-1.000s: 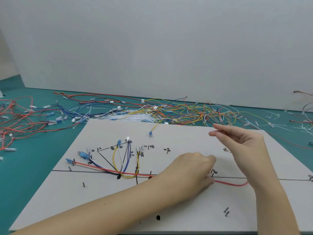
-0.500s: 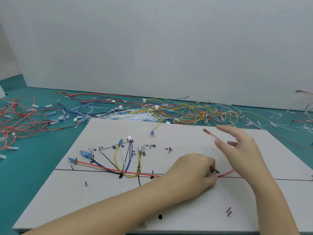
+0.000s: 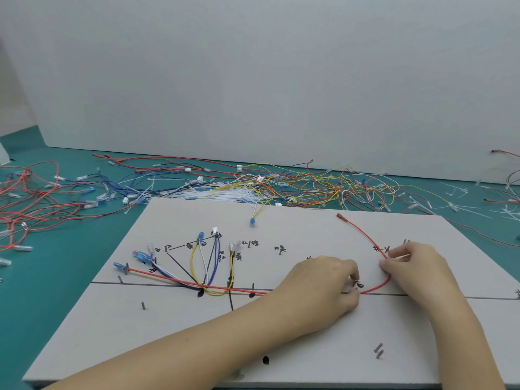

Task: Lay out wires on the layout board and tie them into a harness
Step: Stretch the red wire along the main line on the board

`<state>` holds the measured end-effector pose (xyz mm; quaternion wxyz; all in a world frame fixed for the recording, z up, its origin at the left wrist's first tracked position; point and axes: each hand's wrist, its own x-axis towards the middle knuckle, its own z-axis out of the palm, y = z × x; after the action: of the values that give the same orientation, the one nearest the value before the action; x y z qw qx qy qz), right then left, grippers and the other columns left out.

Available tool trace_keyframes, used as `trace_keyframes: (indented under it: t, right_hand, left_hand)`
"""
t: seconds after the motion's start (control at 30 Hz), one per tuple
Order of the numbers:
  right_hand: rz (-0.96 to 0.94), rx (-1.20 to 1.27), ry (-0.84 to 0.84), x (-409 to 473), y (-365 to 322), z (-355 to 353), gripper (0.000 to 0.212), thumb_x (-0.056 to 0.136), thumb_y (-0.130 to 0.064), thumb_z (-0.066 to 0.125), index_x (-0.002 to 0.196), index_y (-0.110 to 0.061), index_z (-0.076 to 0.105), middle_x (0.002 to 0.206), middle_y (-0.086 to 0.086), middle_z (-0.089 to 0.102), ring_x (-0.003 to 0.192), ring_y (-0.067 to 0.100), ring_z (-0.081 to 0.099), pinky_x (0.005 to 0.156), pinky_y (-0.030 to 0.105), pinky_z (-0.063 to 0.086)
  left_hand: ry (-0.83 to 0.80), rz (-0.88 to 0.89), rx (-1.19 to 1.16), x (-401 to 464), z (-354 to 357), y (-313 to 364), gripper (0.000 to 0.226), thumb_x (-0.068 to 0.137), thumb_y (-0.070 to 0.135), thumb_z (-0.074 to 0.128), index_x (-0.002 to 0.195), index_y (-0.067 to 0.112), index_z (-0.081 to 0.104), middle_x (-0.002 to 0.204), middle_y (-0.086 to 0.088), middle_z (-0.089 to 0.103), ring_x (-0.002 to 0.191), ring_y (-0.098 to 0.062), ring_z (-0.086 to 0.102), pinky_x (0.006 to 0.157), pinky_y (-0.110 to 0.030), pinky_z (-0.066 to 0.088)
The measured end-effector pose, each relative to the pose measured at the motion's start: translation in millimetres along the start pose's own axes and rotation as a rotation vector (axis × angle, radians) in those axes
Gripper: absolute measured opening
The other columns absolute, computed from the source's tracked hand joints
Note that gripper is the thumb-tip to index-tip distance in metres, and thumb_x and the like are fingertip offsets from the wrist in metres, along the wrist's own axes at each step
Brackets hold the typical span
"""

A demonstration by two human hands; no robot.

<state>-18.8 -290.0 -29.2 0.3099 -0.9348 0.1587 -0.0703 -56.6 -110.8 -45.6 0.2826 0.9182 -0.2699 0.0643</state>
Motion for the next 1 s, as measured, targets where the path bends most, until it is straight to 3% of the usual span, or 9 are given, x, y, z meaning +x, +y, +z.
trace_keyframes:
  t: [0.07, 0.23, 0.37, 0.53, 0.73, 0.8, 0.87, 1.0]
  right_hand:
    - [0.002, -0.014, 0.015, 0.5, -0.7, 1.4, 0.005, 0.084, -0.011, 0.067, 0.084, -0.015, 0.065, 0.102, 0.009, 0.064, 0.093, 0.028, 0.053, 0.075, 0.032, 0.04]
    - [0.012, -0.063, 0.047, 4.7, 1.7, 2.7, 0.027, 0.09, -0.021, 0.062, 0.115, -0.013, 0.054, 0.111, 0.011, 0.064, 0.104, 0.031, 0.053, 0.074, 0.031, 0.033]
    - [0.0, -0.185, 0.041, 13.8, -1.1, 2.4, 0.029, 0.091, -0.025, 0.059, 0.118, -0.015, 0.06, 0.12, 0.01, 0.062, 0.109, 0.033, 0.054, 0.079, 0.034, 0.038]
    - [-0.003, -0.299, 0.007, 23.4, -11.3, 5.3, 0.012, 0.086, -0.009, 0.058, 0.091, -0.008, 0.069, 0.1, 0.014, 0.066, 0.089, 0.036, 0.058, 0.068, 0.032, 0.041]
    - [-0.019, -0.219, 0.021, 33.2, -9.5, 4.0, 0.014, 0.082, 0.0, 0.06, 0.088, 0.007, 0.07, 0.089, 0.023, 0.07, 0.089, 0.04, 0.063, 0.066, 0.032, 0.044]
    - [-0.021, -0.149, -0.005, 35.0, -7.2, 1.2, 0.014, 0.083, -0.002, 0.063, 0.074, 0.006, 0.069, 0.073, 0.021, 0.071, 0.081, 0.037, 0.067, 0.066, 0.03, 0.045]
    - [-0.04, -0.082, -0.022, 36.6, -4.0, -1.1, 0.029, 0.085, -0.007, 0.067, 0.057, -0.002, 0.065, 0.058, 0.016, 0.067, 0.072, 0.035, 0.068, 0.071, 0.032, 0.048]
    - [-0.083, -0.083, -0.02, 37.1, 0.3, 0.0, 0.03, 0.088, -0.011, 0.068, 0.059, -0.004, 0.064, 0.065, 0.012, 0.066, 0.075, 0.035, 0.064, 0.075, 0.036, 0.049]
  left_hand:
    - [-0.006, 0.014, 0.008, -0.2, 0.0, 1.3, 0.021, 0.094, 0.027, 0.05, 0.111, 0.019, 0.06, 0.098, -0.002, 0.062, 0.092, -0.021, 0.054, 0.074, -0.034, 0.04]
    - [-0.07, 0.041, 0.029, 4.4, -3.3, 0.1, 0.018, 0.093, 0.024, 0.051, 0.108, 0.016, 0.056, 0.091, -0.001, 0.057, 0.084, -0.021, 0.047, 0.069, -0.033, 0.036]
    - [-0.089, 0.045, 0.024, 5.8, -4.6, -0.3, 0.016, 0.092, 0.024, 0.052, 0.106, 0.017, 0.056, 0.086, 0.004, 0.05, 0.081, -0.019, 0.043, 0.068, -0.033, 0.036]
    - [-0.123, 0.049, 0.052, 6.3, -7.7, 1.2, 0.018, 0.095, 0.024, 0.051, 0.109, 0.015, 0.055, 0.093, 0.0, 0.054, 0.083, -0.018, 0.042, 0.072, -0.034, 0.037]
    - [-0.174, 0.062, 0.114, 7.3, -11.6, 2.5, 0.02, 0.1, 0.023, 0.045, 0.113, 0.012, 0.054, 0.109, -0.007, 0.059, 0.098, -0.026, 0.052, 0.08, -0.036, 0.04]
    - [-0.187, 0.058, 0.102, 7.4, -11.2, 2.6, 0.021, 0.1, 0.023, 0.046, 0.113, 0.011, 0.054, 0.111, -0.007, 0.059, 0.101, -0.026, 0.052, 0.082, -0.036, 0.04]
    - [-0.201, 0.052, 0.087, 7.6, -11.9, 2.0, 0.021, 0.101, 0.024, 0.046, 0.113, 0.01, 0.054, 0.115, -0.008, 0.059, 0.105, -0.027, 0.052, 0.086, -0.036, 0.041]
    - [-0.22, 0.04, 0.097, 7.9, -11.8, 1.9, 0.021, 0.101, 0.025, 0.045, 0.113, 0.009, 0.053, 0.118, -0.01, 0.059, 0.105, -0.029, 0.053, 0.088, -0.04, 0.042]
